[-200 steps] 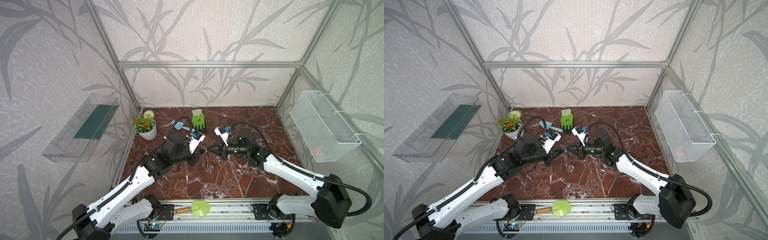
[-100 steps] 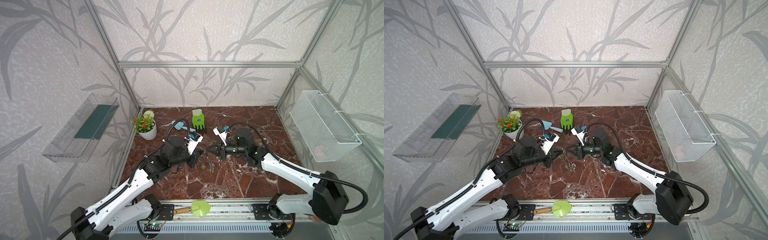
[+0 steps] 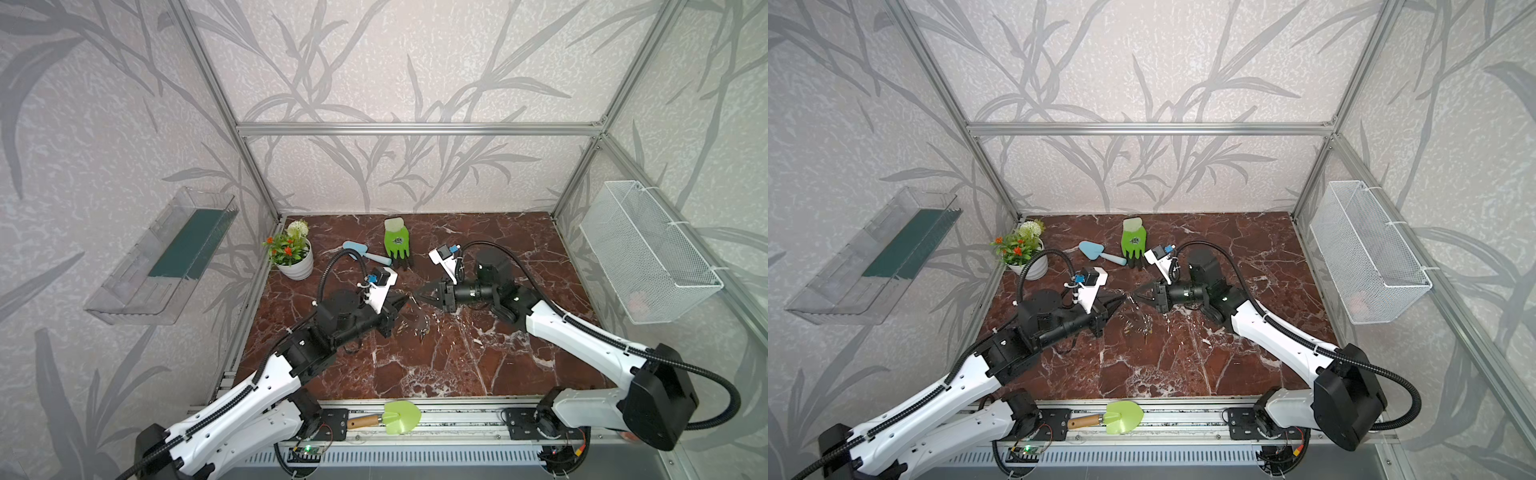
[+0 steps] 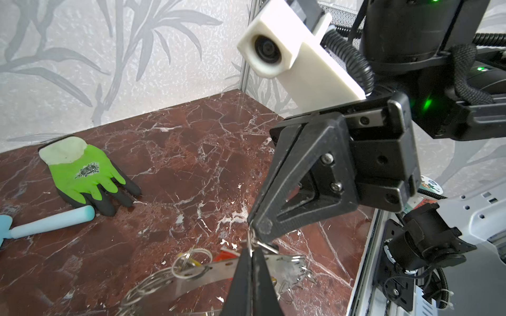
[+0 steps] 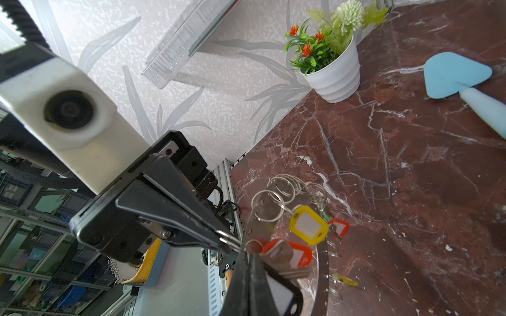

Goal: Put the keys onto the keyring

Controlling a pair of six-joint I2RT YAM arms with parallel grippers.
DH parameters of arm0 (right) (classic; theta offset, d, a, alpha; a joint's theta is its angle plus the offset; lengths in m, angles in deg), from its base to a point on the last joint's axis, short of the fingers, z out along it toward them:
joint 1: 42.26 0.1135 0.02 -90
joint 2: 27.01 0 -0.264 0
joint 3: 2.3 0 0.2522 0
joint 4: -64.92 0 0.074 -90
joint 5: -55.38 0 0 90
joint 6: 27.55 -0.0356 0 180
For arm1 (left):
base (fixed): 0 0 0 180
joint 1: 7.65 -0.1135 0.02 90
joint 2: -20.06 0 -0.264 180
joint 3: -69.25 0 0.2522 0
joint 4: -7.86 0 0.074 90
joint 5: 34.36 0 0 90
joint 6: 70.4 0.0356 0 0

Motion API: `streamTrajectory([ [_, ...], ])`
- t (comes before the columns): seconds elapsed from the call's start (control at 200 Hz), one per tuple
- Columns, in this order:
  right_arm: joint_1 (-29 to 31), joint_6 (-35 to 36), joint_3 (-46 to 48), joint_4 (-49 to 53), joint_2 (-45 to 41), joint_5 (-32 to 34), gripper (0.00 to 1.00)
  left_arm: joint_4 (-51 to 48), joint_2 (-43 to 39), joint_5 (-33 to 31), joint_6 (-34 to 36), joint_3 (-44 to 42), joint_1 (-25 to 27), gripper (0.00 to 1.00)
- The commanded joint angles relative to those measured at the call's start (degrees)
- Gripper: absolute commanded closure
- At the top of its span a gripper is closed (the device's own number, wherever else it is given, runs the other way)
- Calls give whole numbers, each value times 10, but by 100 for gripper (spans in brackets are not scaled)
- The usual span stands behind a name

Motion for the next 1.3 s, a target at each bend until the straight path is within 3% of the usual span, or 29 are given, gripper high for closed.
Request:
streamTrajectory([
  [0.0, -4, 4, -17, 45, -25, -11, 100, 134, -25, -11, 15, -17, 12, 100],
  [0.37, -24, -26, -21, 46, -40, -53, 100, 360, -15, 2, 21, -109, 26, 100],
  [0.76, -24, -39, -20, 29, -48, -66, 88, 525, 32, 37, 3, -150, 29, 100],
  [0.905, -26, -33, -23, 36, -47, -64, 81, 563, 47, 33, -12, -154, 30, 100],
  [1.295, -39, -28, -20, 41, -57, -45, 79, 633, 99, 40, -46, -156, 31, 100],
])
